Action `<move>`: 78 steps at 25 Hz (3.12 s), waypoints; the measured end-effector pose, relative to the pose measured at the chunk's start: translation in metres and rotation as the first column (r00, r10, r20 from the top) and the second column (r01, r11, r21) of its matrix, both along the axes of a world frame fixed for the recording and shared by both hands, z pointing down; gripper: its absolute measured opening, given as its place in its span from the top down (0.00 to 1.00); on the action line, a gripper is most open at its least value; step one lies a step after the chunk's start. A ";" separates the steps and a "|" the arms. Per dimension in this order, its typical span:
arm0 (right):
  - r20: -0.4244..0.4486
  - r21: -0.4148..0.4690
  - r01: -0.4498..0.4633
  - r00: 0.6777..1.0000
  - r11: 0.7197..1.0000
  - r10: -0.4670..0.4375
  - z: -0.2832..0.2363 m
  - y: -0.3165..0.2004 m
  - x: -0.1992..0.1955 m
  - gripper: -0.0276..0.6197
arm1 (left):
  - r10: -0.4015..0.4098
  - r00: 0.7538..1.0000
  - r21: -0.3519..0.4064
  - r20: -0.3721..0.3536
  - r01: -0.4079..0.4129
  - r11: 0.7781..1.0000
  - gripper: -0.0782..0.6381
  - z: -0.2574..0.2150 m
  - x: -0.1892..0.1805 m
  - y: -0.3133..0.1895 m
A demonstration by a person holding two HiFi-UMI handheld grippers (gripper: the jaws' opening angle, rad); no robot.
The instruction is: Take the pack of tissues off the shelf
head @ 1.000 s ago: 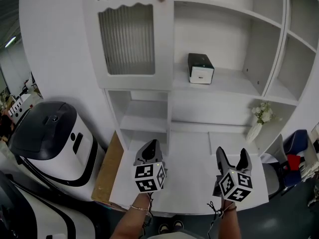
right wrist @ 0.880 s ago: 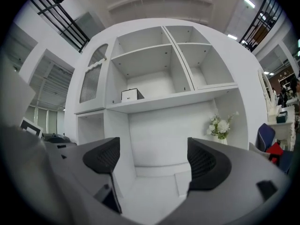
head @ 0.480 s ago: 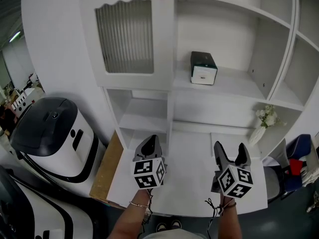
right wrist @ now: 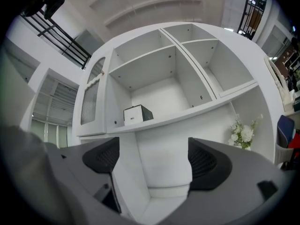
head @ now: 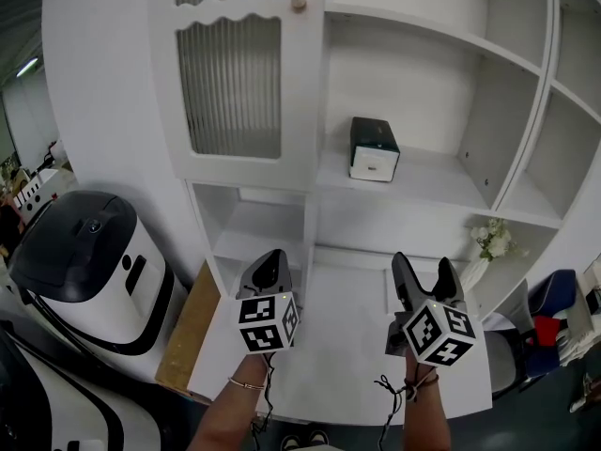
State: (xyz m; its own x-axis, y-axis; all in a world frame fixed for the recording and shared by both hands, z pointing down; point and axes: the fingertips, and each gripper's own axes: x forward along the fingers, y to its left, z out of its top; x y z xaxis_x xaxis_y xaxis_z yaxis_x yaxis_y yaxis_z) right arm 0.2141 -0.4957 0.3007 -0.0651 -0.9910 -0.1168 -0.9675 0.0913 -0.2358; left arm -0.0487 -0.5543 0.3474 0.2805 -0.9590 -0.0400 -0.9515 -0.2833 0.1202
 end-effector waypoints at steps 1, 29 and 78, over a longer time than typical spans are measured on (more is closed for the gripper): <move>-0.001 0.012 0.003 1.000 1.000 -0.003 -0.007 -0.003 -0.001 0.26 | -0.001 1.000 0.002 0.000 0.001 1.000 0.87 -0.005 -0.001 -0.003; -0.221 0.029 0.044 0.975 0.999 -0.037 -0.117 -0.105 -0.052 0.23 | -0.043 0.998 0.128 0.041 0.038 0.991 0.87 -0.116 -0.012 -0.032; -0.398 -0.265 -0.074 0.917 0.961 -0.039 -0.116 -0.189 -0.076 0.22 | -0.072 0.997 0.131 0.013 0.070 0.989 0.87 -0.129 -0.025 -0.023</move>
State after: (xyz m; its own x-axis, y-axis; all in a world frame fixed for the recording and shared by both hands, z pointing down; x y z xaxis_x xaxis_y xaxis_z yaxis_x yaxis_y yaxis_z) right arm 0.1383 -0.6844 0.1852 -0.0321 -0.9820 0.1861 -0.9862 0.0613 0.1535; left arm -0.0739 -0.5770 0.2181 0.2138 -0.9634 -0.1616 -0.9713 -0.2273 0.0700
